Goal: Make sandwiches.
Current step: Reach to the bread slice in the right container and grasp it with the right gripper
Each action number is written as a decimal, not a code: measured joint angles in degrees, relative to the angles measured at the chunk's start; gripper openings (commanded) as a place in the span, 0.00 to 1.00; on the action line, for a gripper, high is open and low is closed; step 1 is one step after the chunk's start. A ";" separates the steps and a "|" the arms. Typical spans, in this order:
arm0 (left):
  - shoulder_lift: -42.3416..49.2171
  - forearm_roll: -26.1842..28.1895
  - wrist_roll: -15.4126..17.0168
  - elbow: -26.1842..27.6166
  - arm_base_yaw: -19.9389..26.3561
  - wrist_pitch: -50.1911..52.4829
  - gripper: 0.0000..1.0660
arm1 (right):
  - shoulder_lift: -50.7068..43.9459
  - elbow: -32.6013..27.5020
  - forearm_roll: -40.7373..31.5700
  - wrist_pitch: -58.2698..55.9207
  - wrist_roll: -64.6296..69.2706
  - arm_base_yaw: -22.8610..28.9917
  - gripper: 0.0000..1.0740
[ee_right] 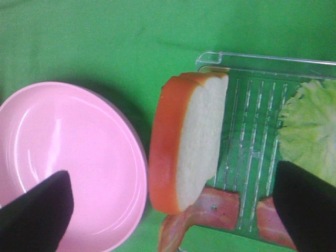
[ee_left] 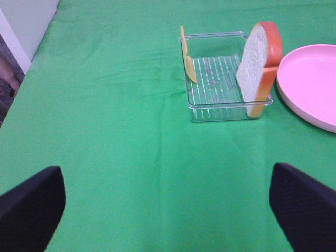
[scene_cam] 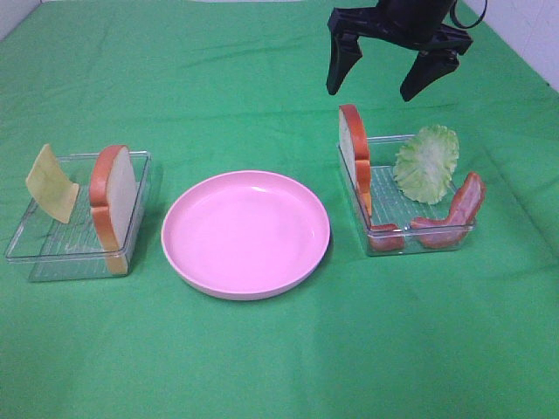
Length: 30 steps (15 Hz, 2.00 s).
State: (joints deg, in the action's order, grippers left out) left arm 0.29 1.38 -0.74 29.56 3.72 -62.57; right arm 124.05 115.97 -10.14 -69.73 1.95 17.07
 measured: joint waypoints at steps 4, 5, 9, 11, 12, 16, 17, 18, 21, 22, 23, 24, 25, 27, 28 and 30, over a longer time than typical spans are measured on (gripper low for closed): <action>0.00 0.00 0.00 0.00 0.00 0.00 0.96 | 2.75 0.00 -1.15 1.26 0.00 1.20 0.92; 0.00 0.00 0.00 0.00 0.00 0.00 0.96 | 3.38 0.00 -0.46 1.55 -0.06 1.20 0.92; 0.00 0.00 0.00 0.00 0.00 0.00 0.96 | 6.13 0.00 0.52 2.41 -0.06 1.20 0.92; 0.00 0.00 0.00 0.00 0.00 0.00 0.96 | 6.99 0.00 0.63 2.64 -0.29 1.20 0.92; 0.00 0.00 0.00 0.00 0.00 0.00 0.96 | 7.39 0.00 0.74 2.69 -0.97 1.20 0.92; 0.00 0.00 0.00 0.00 0.00 0.06 0.96 | 8.65 0.00 1.32 2.64 -1.38 1.20 0.82; 0.00 0.00 0.00 0.00 0.00 0.06 0.96 | 8.77 0.00 1.66 2.64 -1.38 1.20 0.70; 0.00 0.00 0.00 0.00 0.00 0.06 0.96 | 8.77 0.00 2.23 2.64 -1.38 1.20 0.62; 0.00 0.00 0.00 0.00 0.00 0.06 0.96 | 8.77 0.00 3.32 2.69 -1.38 1.20 0.33; 0.00 0.00 0.00 0.00 0.00 0.06 0.96 | 8.77 0.00 3.32 2.69 -1.38 1.20 0.33; 0.00 0.00 0.00 0.00 0.00 0.06 0.96 | 8.77 0.00 3.50 2.69 -1.38 1.20 0.33; 0.00 0.00 0.00 0.00 0.00 0.06 0.96 | 8.77 0.00 3.50 2.69 -1.38 1.20 0.33; 0.00 0.00 0.00 0.00 0.00 0.06 0.96 | 8.77 0.00 3.50 2.69 -1.38 1.20 0.33; 0.00 0.00 0.00 0.00 0.00 0.06 0.96 | 8.77 0.00 3.61 2.69 -1.38 1.20 0.33; 0.00 0.00 0.00 0.00 0.00 0.06 0.96 | 8.77 0.00 3.78 2.69 -1.38 1.20 0.32; 0.00 0.00 0.00 0.00 0.00 0.06 0.96 | 8.77 0.00 3.95 2.69 -1.38 1.20 0.23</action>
State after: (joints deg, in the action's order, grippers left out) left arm 0.29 1.38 -0.74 29.56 3.72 -62.51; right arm 132.81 115.97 -6.19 -67.04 0.57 18.28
